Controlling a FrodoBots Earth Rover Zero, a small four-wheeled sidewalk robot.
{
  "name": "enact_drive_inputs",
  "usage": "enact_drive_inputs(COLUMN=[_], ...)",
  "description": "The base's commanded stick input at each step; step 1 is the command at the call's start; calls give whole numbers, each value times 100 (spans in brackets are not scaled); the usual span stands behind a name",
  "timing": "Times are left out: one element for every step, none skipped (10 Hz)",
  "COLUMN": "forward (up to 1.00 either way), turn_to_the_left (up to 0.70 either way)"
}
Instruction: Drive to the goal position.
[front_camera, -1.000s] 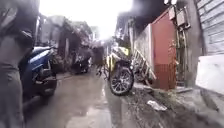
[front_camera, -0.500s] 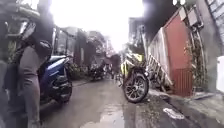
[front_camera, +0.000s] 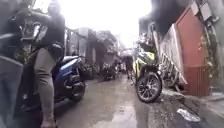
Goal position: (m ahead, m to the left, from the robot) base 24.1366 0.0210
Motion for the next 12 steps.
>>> enact_drive_inputs(forward=[79, 8, 0, 0, 0, 28, 99, 99, 99, 99, 99, 99], turn_to_the_left=[0, 0, 0, 0, 0, 0, 0, 0, 0, 0, 0, 0])
